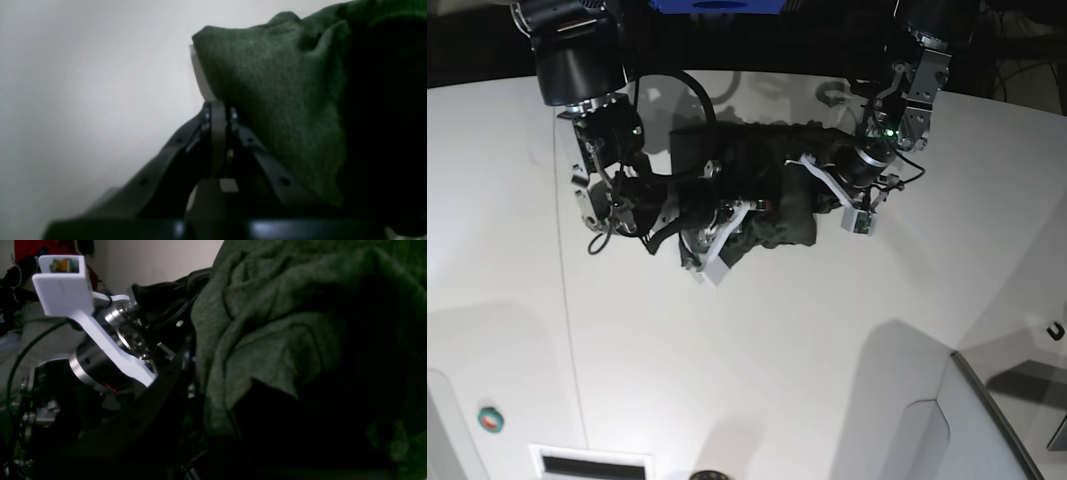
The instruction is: Layout the t-shirt on the table in an organized manner, then fold the t-shirt properly
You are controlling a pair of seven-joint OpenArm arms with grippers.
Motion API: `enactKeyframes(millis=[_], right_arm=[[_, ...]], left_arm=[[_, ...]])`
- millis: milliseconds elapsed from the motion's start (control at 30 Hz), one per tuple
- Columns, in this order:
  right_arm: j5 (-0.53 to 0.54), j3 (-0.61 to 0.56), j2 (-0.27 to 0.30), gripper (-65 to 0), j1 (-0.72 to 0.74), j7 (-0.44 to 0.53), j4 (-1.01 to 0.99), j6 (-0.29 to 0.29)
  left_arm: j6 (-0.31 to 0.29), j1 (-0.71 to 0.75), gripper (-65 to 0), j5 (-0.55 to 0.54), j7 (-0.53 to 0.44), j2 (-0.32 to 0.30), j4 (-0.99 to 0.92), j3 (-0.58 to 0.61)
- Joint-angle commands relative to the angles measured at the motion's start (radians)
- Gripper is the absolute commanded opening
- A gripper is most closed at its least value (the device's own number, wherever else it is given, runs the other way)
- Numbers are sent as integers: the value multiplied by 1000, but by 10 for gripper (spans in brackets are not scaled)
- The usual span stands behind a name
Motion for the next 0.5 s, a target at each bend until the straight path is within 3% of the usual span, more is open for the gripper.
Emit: enactKeyframes(millis=[0,200,467], right_arm=[[31,0,-15,-603,23,4,12,2],[33,0,-18,-477,23,4,12,2],[111,-1,-18,-299,23,3,12,2]], left_arm=[[-5,-9,-650,-5,-19,-4,19,0],[-5,-9,-650,-5,-19,-4,19,-5],[-5,-9,-650,-5,-19,-2,19,-6]])
